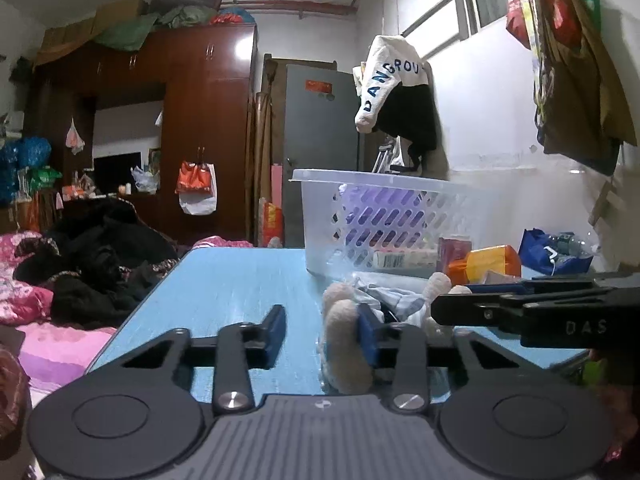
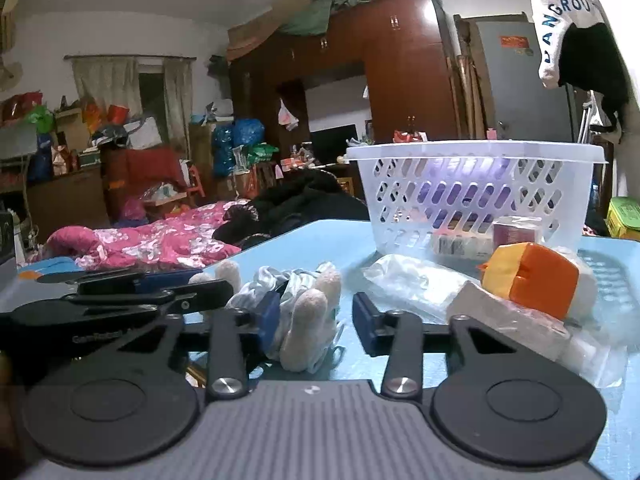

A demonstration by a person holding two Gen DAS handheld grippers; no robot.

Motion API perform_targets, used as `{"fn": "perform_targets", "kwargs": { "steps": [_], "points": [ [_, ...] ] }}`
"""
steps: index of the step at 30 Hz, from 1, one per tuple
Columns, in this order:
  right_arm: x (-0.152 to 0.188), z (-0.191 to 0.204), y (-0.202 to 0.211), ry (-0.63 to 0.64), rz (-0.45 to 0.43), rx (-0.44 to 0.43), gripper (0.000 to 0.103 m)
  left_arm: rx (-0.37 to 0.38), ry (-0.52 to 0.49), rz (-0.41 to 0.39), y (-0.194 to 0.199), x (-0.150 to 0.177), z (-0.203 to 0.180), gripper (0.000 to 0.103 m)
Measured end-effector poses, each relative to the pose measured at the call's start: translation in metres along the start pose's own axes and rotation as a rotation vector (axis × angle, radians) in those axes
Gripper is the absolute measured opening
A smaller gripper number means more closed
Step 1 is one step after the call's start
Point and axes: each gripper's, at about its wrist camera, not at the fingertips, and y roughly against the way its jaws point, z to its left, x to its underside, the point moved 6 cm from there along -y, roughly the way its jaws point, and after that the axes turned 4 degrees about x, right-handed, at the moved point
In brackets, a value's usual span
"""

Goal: Organize objects

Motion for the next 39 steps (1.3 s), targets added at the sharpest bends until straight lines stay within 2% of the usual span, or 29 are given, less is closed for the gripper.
{"fn": "perform_targets", "kwargs": {
  "steps": [1,2,3,12,18,21,23,27,29,31,34,36,39],
  "points": [
    [0.0,0.003,-0.001,0.01,0.001,-0.002,0.026,0.003,-0.003,0.0,-0.001,0.001,-0.001,0.027],
    [0.001,0.005,-0.002,0.021,0.004,-0.006,0.024,0.005,-0.003,0.005,-0.001,0.001,-0.001,0.02],
    [0.002,0.007,-0.002,0.032,0.002,-0.014,0.019,0.007,-0.003,0.009,-0.002,0.001,-0.001,0.019],
    [-0.008,0.006,0.013,0.047,-0.064,-0.008,0.015,0.058,-0.038,-0.048,0.003,-0.008,-0.016,0.016],
    [-0.03,-0.01,0.025,0.044,-0.116,-0.011,0.015,0.104,-0.05,-0.123,0.008,-0.033,-0.033,0.016],
    [-0.051,-0.02,0.034,0.051,-0.157,-0.023,0.015,0.134,-0.066,-0.17,0.01,-0.055,-0.044,0.016],
    [-0.07,-0.027,0.039,0.052,-0.18,-0.033,0.015,0.19,-0.033,-0.193,0.009,-0.074,-0.047,0.016],
    [-0.118,-0.042,0.049,0.091,-0.233,-0.024,0.015,0.249,-0.025,-0.281,0.003,-0.125,-0.057,0.016],
    [-0.141,-0.05,0.048,0.12,-0.253,0.014,0.015,0.296,-0.016,-0.297,-0.013,-0.158,-0.065,0.016],
    [-0.165,-0.064,0.043,0.151,-0.268,0.078,0.015,0.316,-0.012,-0.281,-0.038,-0.183,-0.073,0.016],
    [-0.192,-0.092,0.021,0.154,-0.239,0.158,0.015,0.34,-0.006,-0.206,-0.09,-0.205,-0.086,0.016],
    [-0.202,-0.118,0.0,0.112,-0.197,0.201,0.015,0.368,0.012,-0.128,-0.13,-0.208,-0.096,0.016],
    [-0.195,-0.147,-0.027,0.057,-0.136,0.231,0.015,0.378,0.028,-0.038,-0.169,-0.2,-0.103,0.016]
  ]
}}
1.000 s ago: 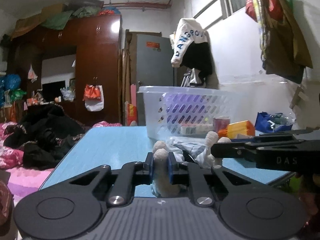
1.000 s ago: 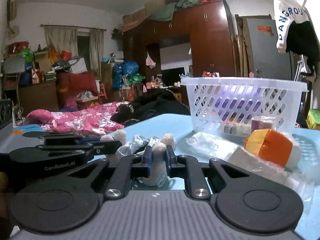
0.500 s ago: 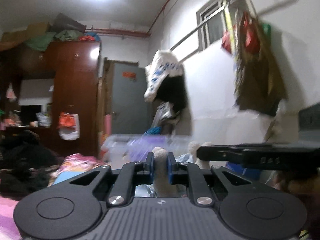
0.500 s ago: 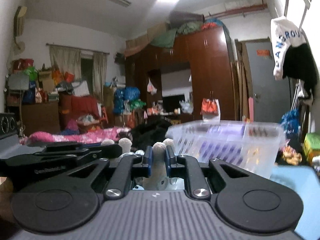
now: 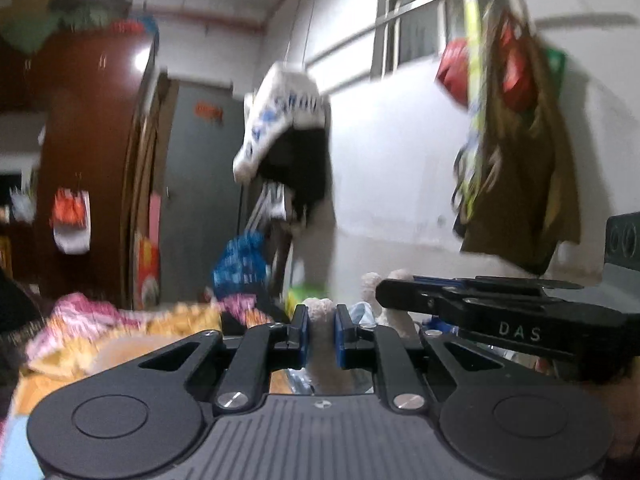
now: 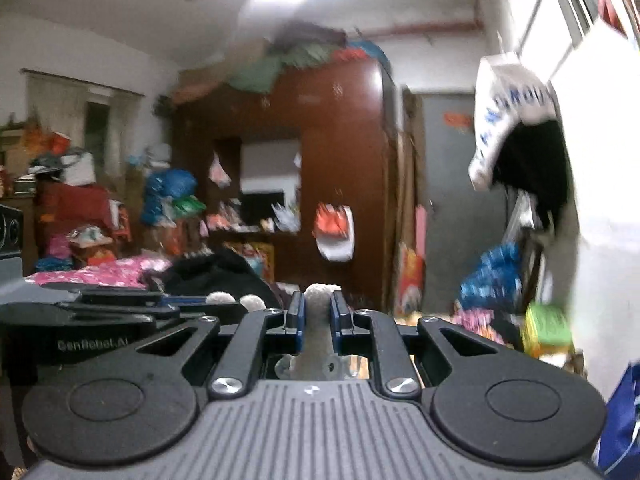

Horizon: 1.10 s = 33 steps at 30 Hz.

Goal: Organize objects

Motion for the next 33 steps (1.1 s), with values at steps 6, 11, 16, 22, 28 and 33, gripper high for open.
{"fn": "perform_targets", "kwargs": {
  "steps": [6,11,16,22,28,33],
  "points": [
    [0.037,-0.013,-0.04,-0.031,0.08,0.016,0.016,-0.06,-0.007,0.058,-0.038,0.025,0.01,0.026],
    [0.052,-0.032,-0.031,-0.079,0.108,0.089,0.08,-0.169,-0.053,0.044,-0.034,0.034,0.022,0.08],
    [0.066,-0.031,0.019,-0.128,0.076,0.079,0.103,-0.131,0.011,-0.003,0.029,0.047,0.026,0.09],
    [0.122,-0.019,0.067,-0.243,0.102,0.008,0.103,-0.044,0.054,0.052,0.08,0.119,0.009,0.091],
    [0.166,-0.014,0.078,-0.382,0.16,-0.031,0.103,0.018,0.027,0.117,0.081,0.165,-0.023,0.091],
    [0.151,-0.009,0.075,-0.311,0.134,0.022,0.103,0.039,-0.003,0.161,0.061,0.176,-0.04,0.091]
  ]
}}
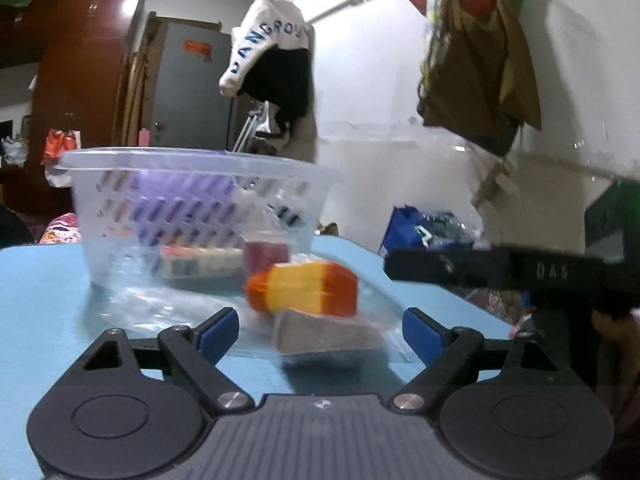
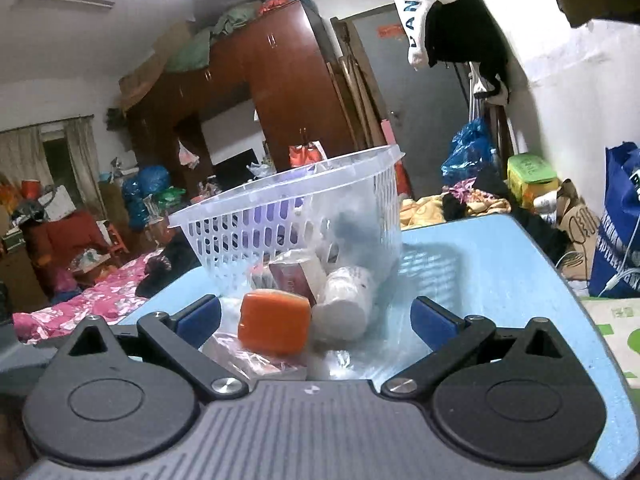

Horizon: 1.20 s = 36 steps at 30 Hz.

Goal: Organize objects

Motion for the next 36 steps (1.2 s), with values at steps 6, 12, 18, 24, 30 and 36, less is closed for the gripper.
{"fn": "perform_targets", "kwargs": {
  "steps": [6,12,18,24,30,36],
  "points": [
    [0.005,-0.004,-0.003,-0.018,0.017,0.012,0.103,-0.022,-0.013,0.052,-0.022,0.013,-0.01,0.091],
    [0.017,0.012,-0.014,-0.009,0.072,-0.03,0.099,-0.073,-0.04,0.05,-0.021,0.017,-0.008,0.069],
    [0.022,0.035,-0.032,0.031,0.112,-0.05,0.08,-0.094,-0.078,0.037,-0.014,0.022,-0.006,0.068],
    [0.029,0.033,-0.034,0.053,0.12,-0.002,0.053,-0.082,-0.074,0.031,-0.012,0.022,-0.004,0.068],
    [0.017,0.032,0.001,0.074,-0.008,-0.045,0.052,-0.102,-0.093,-0.04,0.006,0.022,-0.001,0.067],
    [0.004,0.028,0.024,0.106,-0.078,-0.047,0.052,-0.11,-0.11,-0.088,0.028,0.015,0.005,0.067]
  ]
}}
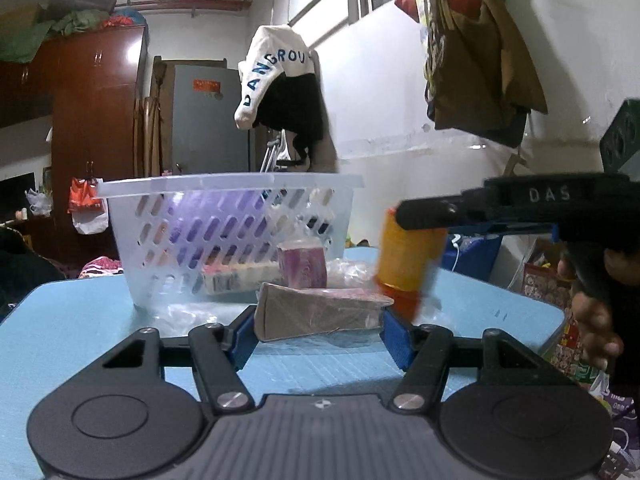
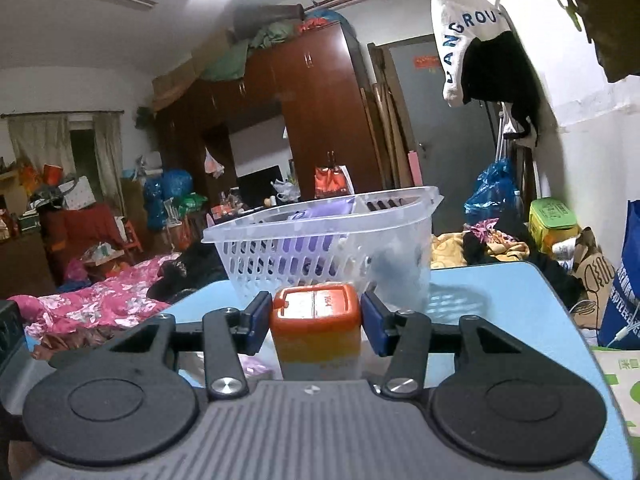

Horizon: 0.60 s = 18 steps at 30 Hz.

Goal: Organize objects

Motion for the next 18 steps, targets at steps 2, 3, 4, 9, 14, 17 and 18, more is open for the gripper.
{"fn": "perform_targets", "kwargs": {
  "steps": [2,3,4,9,14,17,18],
  "points": [
    [-0.002,-0.002,-0.001,-0.008,0.001,-0.002,0.052,-0.001,0.01,-0.009,0.003,-0.003,0.005,0.067],
    [-0.002,-0.003,-0.002,-0.007,0.004,-0.002,0.052,0.0,0.016,-0.011,0.004,-0.005,0.007,0.067],
    [-0.003,-0.002,-0.004,-0.003,0.007,-0.001,0.052,-0.003,0.02,-0.014,0.005,-0.006,0.01,0.067],
    [-0.008,0.001,-0.006,0.014,0.006,-0.008,0.052,-0.013,0.038,-0.029,0.009,-0.012,0.02,0.067],
    [-0.033,0.006,-0.009,0.053,-0.012,-0.01,0.052,-0.032,0.046,-0.102,0.017,-0.046,0.038,0.067],
    [-0.063,0.013,-0.016,0.082,-0.035,-0.02,0.052,-0.091,0.024,-0.135,0.012,-0.082,0.054,0.067],
    [-0.077,0.016,-0.022,0.094,-0.039,-0.016,0.052,-0.109,0.016,-0.142,0.007,-0.098,0.062,0.067]
  ]
}}
